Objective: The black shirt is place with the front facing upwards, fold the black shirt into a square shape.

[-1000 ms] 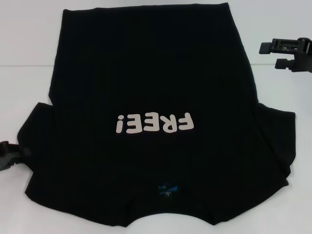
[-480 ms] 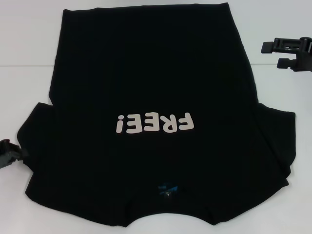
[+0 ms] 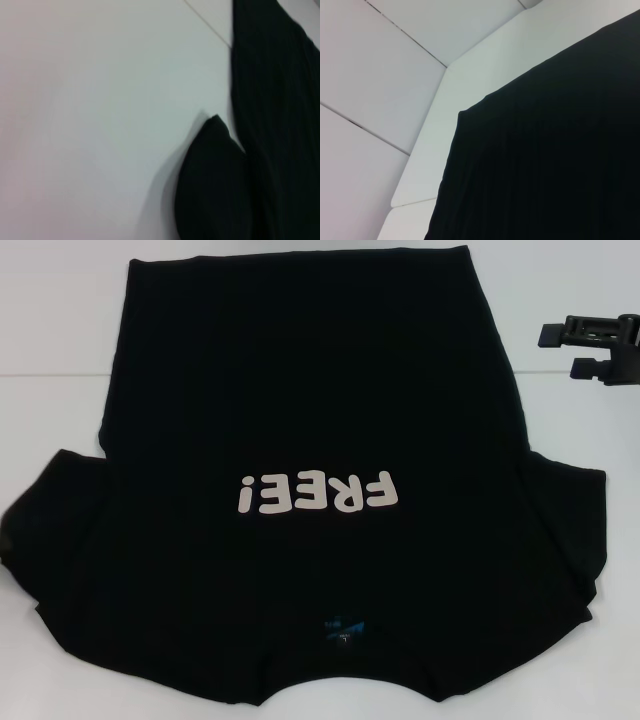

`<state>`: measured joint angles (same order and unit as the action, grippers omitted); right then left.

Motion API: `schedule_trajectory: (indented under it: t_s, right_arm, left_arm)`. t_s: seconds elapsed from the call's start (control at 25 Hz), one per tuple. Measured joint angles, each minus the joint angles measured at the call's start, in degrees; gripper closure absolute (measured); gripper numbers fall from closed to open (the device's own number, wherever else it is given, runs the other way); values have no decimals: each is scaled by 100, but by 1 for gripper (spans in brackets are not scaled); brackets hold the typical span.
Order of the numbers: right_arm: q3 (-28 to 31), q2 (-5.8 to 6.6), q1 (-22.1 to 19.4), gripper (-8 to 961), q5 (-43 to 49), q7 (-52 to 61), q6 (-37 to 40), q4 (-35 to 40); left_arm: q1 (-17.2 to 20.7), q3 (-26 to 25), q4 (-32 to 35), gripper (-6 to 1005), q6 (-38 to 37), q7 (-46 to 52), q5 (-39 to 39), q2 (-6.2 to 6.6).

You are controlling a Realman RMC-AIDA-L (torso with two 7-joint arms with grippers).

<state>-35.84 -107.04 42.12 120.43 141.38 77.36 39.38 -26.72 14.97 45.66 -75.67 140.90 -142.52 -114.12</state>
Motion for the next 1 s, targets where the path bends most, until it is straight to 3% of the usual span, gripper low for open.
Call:
schedule_trajectory:
  t_s: [0.28,0.64,1.0]
  right_arm:
    - [19,0,-2,10,-3,40,13,0]
    - [17,15,-3,11,-18,77,16,0]
    - [5,13,2,9,-7,82,20,0]
  left_arm:
    - [6,-347,61,975,12,15,-135,76]
    - [-59,-355,203,974,50,209,-273,137]
    - [-339,-256,46,971,-500,179,38,138]
